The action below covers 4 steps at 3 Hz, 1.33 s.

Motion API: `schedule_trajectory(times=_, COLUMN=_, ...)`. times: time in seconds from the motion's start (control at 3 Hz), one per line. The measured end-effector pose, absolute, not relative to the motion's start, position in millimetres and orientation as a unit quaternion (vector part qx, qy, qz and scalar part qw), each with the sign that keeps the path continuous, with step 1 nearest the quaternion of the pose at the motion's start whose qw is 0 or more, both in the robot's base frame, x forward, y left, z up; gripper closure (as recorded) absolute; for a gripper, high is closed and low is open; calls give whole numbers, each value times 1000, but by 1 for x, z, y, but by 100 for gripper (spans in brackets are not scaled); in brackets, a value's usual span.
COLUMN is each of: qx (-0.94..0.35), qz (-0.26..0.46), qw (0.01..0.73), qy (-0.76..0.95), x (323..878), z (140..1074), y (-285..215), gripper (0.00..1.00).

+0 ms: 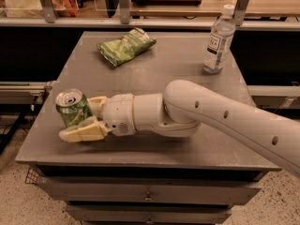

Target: Move green can near green jalapeno chip bag

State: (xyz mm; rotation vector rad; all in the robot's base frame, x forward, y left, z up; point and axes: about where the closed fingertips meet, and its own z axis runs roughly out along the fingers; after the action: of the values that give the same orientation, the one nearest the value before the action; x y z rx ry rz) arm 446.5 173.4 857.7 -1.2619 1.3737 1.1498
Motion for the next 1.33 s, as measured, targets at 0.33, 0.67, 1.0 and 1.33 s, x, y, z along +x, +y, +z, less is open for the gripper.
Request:
schedule_trajectory(times=0.33, qx=-516, qz=448, qw=475, qy=555, x=456, z=874, y=163, gripper=62)
schedule_trajectory(times=0.67, qx=-516, qz=404, qw=499, qy=567, x=476, z=897, y=126, gripper=85)
schedule_trajectory(times=1.0, qx=-517, qz=394, qw=504, qy=570, x=480, z=902, y=118, gripper=100)
schedule_trajectory(times=1.33, qx=-517, qz=394, qw=504, qy=569, x=480, z=902, y=118, gripper=100)
